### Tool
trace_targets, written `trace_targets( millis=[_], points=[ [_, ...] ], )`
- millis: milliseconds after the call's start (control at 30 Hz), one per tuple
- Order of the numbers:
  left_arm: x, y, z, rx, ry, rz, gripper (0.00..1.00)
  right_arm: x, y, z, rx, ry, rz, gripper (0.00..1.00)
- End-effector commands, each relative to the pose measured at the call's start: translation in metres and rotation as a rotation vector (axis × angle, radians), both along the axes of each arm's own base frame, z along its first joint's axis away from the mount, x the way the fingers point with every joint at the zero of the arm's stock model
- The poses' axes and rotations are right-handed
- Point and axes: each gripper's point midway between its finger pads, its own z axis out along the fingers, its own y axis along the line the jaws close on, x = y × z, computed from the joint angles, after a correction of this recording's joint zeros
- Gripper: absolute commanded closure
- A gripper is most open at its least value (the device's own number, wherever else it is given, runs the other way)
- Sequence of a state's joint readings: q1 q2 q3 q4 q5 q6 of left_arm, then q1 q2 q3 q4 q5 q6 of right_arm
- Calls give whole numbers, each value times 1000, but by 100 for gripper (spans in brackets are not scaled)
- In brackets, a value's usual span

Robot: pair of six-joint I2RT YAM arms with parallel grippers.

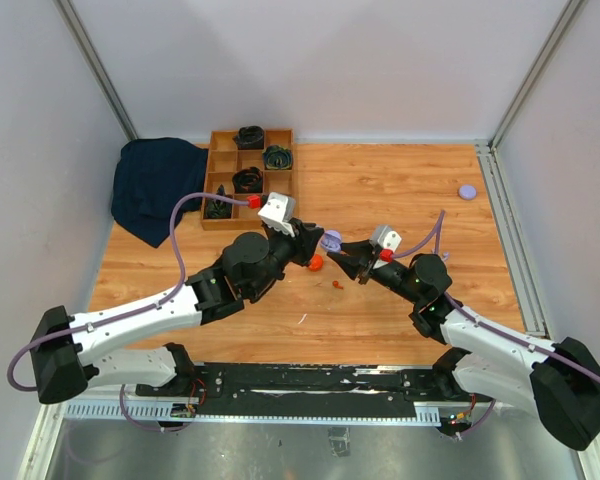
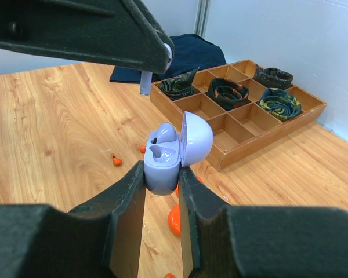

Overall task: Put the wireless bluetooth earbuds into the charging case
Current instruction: Place the earbud in the charging case.

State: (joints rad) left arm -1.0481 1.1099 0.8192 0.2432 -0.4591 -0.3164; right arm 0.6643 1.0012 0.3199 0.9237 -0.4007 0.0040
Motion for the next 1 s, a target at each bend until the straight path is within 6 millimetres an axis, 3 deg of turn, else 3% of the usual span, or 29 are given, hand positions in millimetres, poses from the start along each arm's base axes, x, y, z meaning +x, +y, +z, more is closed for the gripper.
trace_targets(
  millis=[0,533,967],
  points=[
    [-2,-14,25,-45,-72,-44,80,0,3,29,62,-56,16,96],
    [-11,-37,1,-13,-57,-159,80,-5,4,33,80,-52,31,96],
    [-9,-37,-19,41,-44,-149,80,-6,3,34,84,-55,30,96]
  ],
)
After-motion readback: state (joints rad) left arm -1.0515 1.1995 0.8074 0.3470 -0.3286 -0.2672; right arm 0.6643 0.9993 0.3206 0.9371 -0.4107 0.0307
